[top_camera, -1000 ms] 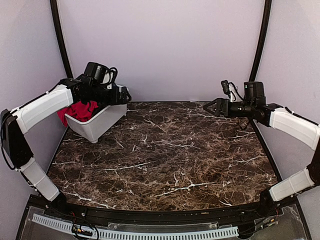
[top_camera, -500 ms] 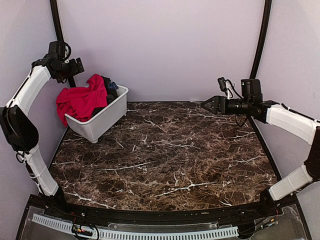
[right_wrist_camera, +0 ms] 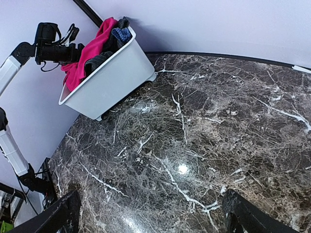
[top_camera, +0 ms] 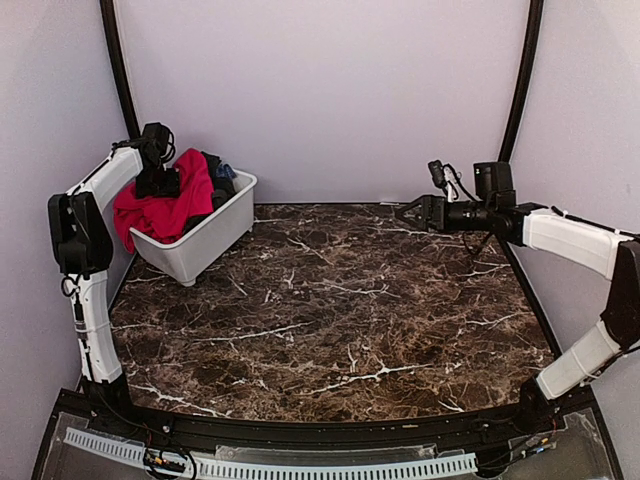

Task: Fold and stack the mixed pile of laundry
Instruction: Pick up the crumpled T-shirt from the bin.

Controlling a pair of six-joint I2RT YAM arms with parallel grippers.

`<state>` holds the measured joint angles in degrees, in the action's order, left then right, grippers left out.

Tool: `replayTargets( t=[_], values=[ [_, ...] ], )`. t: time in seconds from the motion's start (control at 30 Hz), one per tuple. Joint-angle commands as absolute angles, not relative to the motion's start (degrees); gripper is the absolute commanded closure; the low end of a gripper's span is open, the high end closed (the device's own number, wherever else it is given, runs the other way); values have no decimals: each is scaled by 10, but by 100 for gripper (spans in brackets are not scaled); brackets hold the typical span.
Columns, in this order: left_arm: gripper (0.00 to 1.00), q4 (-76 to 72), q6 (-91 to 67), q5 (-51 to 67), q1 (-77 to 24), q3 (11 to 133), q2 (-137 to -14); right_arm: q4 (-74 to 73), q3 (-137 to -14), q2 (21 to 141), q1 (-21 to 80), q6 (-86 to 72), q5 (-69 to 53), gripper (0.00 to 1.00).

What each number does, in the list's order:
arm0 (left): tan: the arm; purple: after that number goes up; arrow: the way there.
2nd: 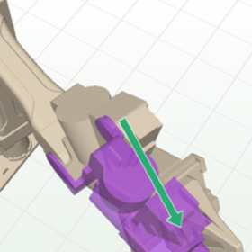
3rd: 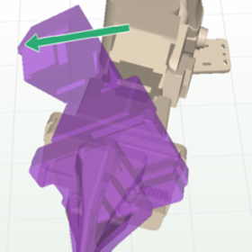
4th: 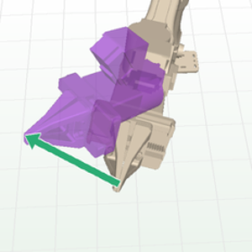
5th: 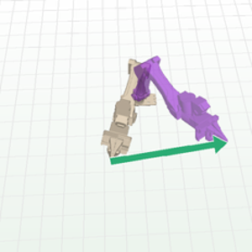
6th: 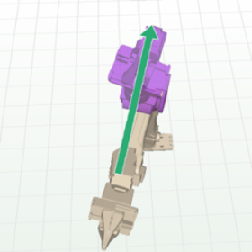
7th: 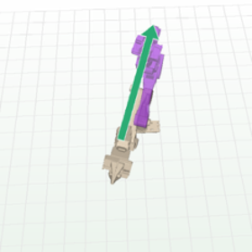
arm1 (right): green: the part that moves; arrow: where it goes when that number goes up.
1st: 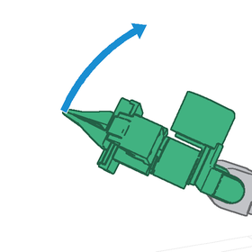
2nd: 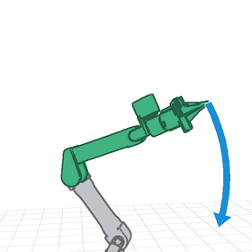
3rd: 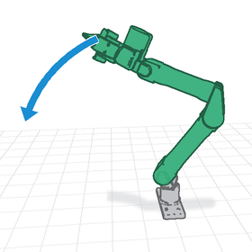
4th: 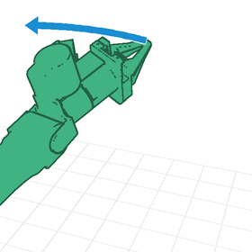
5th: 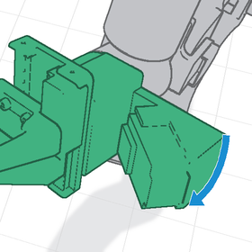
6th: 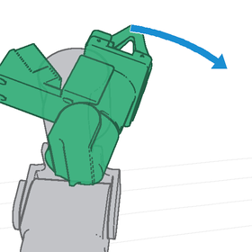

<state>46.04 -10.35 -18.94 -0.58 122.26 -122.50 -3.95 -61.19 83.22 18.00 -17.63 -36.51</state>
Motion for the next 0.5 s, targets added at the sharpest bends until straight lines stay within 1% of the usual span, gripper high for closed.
replayTargets(
  t=[0.0,0.03,0.07,0.1,0.13,0.17,0.23,0.33,0.47],
  values=[
    [45,498,-90,-180,-12,1250,-1201,-3,-632,844,184,-193,-382,2],
    [61,488,-90,-176,-13,1250,-1189,-2,-634,845,184,-193,-383,2],
    [69,482,-87,-170,-17,1249,-1182,-2,-636,846,184,-193,-384,2],
    [82,473,-84,-169,-20,1249,-1167,-2,-638,847,184,-193,-383,2],
    [88,469,-78,-170,-26,1254,-1160,-2,-641,847,184,-192,-383,2],
    [97,466,-76,-171,-30,1257,-1148,-3,-641,847,184,-191,-382,2],
    [100,464,-72,-169,-43,1277,-1134,-5,-647,848,184,-190,-381,2],
    [100,462,-69,-131,-57,1321,-1112,-12,-655,849,184,-184,-380,2],
    [100,440,-50,-65,-104,1377,-1094,-18,-663,847,182,-177,-373,2]
  ],
)
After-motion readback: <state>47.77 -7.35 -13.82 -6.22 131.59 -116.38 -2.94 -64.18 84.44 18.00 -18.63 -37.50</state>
